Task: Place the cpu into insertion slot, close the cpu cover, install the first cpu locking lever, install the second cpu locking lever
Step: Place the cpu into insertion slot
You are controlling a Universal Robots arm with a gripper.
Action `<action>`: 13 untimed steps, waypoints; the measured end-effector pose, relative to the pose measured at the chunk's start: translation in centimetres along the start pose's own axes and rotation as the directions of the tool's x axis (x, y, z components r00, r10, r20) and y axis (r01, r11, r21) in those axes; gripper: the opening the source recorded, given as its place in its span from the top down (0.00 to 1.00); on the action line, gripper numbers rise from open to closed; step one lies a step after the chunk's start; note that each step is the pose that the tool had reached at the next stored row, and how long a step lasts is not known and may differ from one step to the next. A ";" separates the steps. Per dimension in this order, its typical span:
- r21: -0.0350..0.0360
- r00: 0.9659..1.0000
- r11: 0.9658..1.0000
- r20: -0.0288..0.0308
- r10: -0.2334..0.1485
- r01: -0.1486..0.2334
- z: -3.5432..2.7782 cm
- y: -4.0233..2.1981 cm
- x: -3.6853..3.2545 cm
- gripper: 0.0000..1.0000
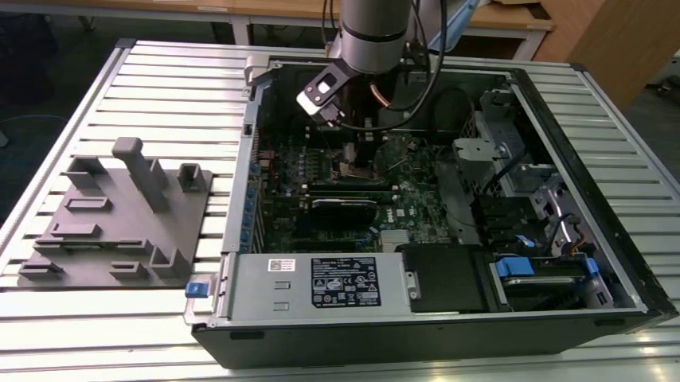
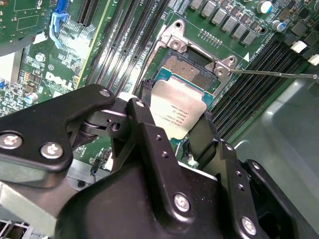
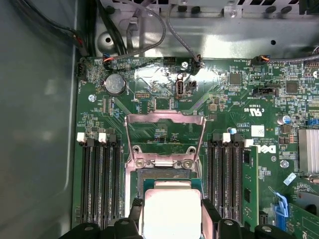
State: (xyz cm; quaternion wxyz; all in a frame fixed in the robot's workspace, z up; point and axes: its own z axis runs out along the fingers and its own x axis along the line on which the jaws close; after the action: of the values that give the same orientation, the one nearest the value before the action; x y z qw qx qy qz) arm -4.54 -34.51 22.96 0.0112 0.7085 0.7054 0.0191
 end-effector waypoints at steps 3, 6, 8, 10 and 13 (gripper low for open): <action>0.000 1.000 1.000 0.000 0.000 0.000 0.29 -0.01 0.01 0.46; 0.000 1.000 1.000 0.000 0.000 0.000 0.55 -0.03 0.02 0.46; 0.000 1.000 1.000 0.000 0.000 0.000 0.73 -0.03 0.02 0.46; 0.000 1.000 1.000 0.000 0.000 0.000 0.90 -0.05 0.03 0.46; 0.000 1.000 1.000 0.000 0.000 0.000 1.13 -0.13 0.03 0.46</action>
State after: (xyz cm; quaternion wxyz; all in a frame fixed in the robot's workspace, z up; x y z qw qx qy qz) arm -4.62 -34.47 21.83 0.0110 0.7085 0.7054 0.0190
